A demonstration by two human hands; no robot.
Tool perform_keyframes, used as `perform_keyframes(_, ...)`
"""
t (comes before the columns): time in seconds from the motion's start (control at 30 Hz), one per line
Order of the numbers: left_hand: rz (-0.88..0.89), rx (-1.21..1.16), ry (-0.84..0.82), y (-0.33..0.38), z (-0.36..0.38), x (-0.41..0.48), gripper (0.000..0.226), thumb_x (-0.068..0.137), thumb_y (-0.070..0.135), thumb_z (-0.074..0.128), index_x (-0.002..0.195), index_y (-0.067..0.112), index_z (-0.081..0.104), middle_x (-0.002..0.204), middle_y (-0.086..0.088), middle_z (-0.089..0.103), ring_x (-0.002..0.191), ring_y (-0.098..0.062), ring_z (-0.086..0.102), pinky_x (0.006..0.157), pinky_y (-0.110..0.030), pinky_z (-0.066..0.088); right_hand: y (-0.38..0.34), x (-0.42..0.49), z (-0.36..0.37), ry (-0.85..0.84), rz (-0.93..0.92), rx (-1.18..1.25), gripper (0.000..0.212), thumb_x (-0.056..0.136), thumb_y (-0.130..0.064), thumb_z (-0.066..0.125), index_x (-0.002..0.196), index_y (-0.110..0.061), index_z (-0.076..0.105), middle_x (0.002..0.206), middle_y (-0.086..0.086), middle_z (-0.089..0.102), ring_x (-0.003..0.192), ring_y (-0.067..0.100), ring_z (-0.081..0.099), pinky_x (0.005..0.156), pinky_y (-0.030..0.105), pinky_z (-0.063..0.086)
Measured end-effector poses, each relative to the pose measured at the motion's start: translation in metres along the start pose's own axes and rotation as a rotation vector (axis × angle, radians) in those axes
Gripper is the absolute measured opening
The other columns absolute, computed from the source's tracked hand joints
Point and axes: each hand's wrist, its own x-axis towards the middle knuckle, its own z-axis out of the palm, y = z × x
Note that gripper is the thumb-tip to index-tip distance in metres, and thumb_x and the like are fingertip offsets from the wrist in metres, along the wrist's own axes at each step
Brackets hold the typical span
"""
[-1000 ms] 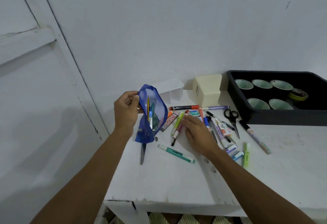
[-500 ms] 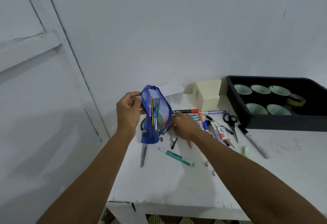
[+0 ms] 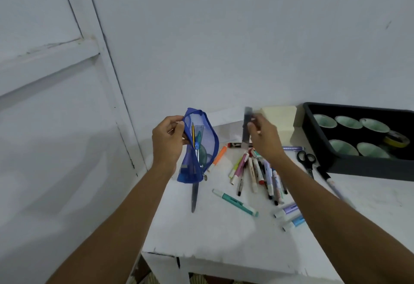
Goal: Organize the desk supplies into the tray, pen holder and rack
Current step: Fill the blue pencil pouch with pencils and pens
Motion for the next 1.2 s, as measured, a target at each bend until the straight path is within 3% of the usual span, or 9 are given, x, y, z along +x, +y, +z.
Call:
perform_keyframes(0.1, -0.011, -0.011, -0.022, 0.002, 0.012, -0.003, 0.015, 0.096, 0.009, 0.052, 0.1, 0.012, 0.066, 0.081, -0.002, 0.071, 0.067, -0.019, 0.068, 0.059, -0.03, 0.059, -0.025, -0.004, -0.021, 0.222, 0.167, 0.257, 0.027, 0.094, -0.01, 0.045, 0.115, -0.015, 0.061, 0.096, 0.003, 0.071, 0.084, 0.021, 0.067, 0.069, 0.036, 0.06)
perform_keyframes(0.2, -0.025, -0.029, -0.055, 0.003, 0.029, -0.01, 0.014, 0.096, 0.01, 0.053, 0.1, 0.013, 0.067, 0.081, -0.003, 0.071, 0.069, -0.023, 0.067, 0.06, -0.033, 0.06, -0.054, -0.02, -0.019, 0.226, 0.191, 0.43, 0.021, 0.092, -0.006, 0.052, 0.109, -0.011, 0.063, 0.095, 0.004, 0.068, 0.083, 0.017, 0.069, 0.063, 0.033, 0.061)
perform_keyframes(0.4, -0.011, -0.066, -0.096, 0.006, 0.053, -0.029, 0.015, 0.093, 0.006, 0.054, 0.099, 0.011, 0.067, 0.086, -0.005, 0.072, 0.07, -0.026, 0.069, 0.06, -0.035, 0.06, -0.053, -0.048, 0.024, -0.127, 0.155, 0.039, 0.022, 0.089, -0.013, 0.062, 0.109, -0.018, 0.069, 0.089, 0.005, 0.073, 0.073, 0.022, 0.07, 0.072, 0.041, 0.06)
perform_keyframes(0.6, -0.026, -0.058, -0.094, 0.004, 0.062, -0.035, 0.014, 0.093, 0.008, 0.055, 0.098, 0.012, 0.067, 0.088, -0.006, 0.071, 0.069, -0.023, 0.07, 0.06, -0.035, 0.059, -0.042, -0.082, 0.012, 0.018, 0.061, 0.047, 0.02, 0.093, -0.009, 0.056, 0.106, -0.016, 0.069, 0.095, -0.001, 0.071, 0.081, 0.012, 0.065, 0.078, 0.031, 0.057)
perform_keyframes(0.7, -0.038, -0.074, -0.081, 0.005, 0.064, -0.038, 0.014, 0.093, 0.009, 0.055, 0.1, 0.011, 0.067, 0.084, -0.005, 0.071, 0.064, -0.019, 0.069, 0.057, -0.03, 0.057, -0.028, -0.112, 0.004, 0.065, 0.028, -0.036, 0.018, 0.093, -0.027, 0.057, 0.108, -0.022, 0.064, 0.101, -0.006, 0.06, 0.086, 0.008, 0.055, 0.075, 0.026, 0.049)
perform_keyframes(0.83, -0.025, -0.113, -0.071, 0.009, 0.071, -0.047, 0.018, 0.094, 0.007, 0.053, 0.106, 0.013, 0.065, 0.075, 0.001, 0.07, 0.069, -0.021, 0.07, 0.058, -0.032, 0.058, -0.017, -0.147, 0.009, -0.178, 0.161, -0.007, 0.045, 0.089, -0.055, 0.055, 0.129, -0.035, 0.047, 0.117, -0.007, 0.052, 0.09, 0.011, 0.058, 0.077, 0.029, 0.051)
perform_keyframes(1.0, 0.015, -0.106, -0.108, 0.012, 0.078, -0.059, 0.033, 0.091, 0.001, 0.055, 0.119, 0.017, 0.06, 0.08, -0.007, 0.069, 0.076, -0.018, 0.071, 0.063, -0.033, 0.06, -0.012, -0.153, 0.007, 0.008, 0.127, 0.135, 0.01, 0.091, -0.019, 0.064, 0.102, -0.018, 0.063, 0.091, -0.006, 0.064, 0.076, 0.01, 0.059, 0.068, 0.024, 0.052)
perform_keyframes(1.1, 0.066, -0.033, -0.154, 0.013, 0.075, -0.053, 0.043, 0.087, -0.004, 0.056, 0.126, 0.015, 0.059, 0.079, -0.013, 0.064, 0.067, -0.019, 0.067, 0.061, -0.026, 0.058, 0.001, -0.143, -0.02, 0.062, 0.084, 0.029, 0.013, 0.091, -0.01, 0.063, 0.101, -0.016, 0.066, 0.093, -0.006, 0.064, 0.08, 0.009, 0.059, 0.074, 0.022, 0.053)
perform_keyframes(1.2, 0.238, 0.211, -0.275, 0.008, 0.068, -0.042, 0.055, 0.084, 0.0, 0.057, 0.136, 0.016, 0.053, 0.087, -0.011, 0.052, 0.075, -0.016, 0.054, 0.075, -0.015, 0.048, 0.012, -0.121, -0.071, 0.093, -0.132, -0.1, 0.015, 0.087, -0.004, 0.064, 0.098, -0.014, 0.068, 0.093, 0.001, 0.069, 0.079, 0.015, 0.063, 0.075, 0.034, 0.057)
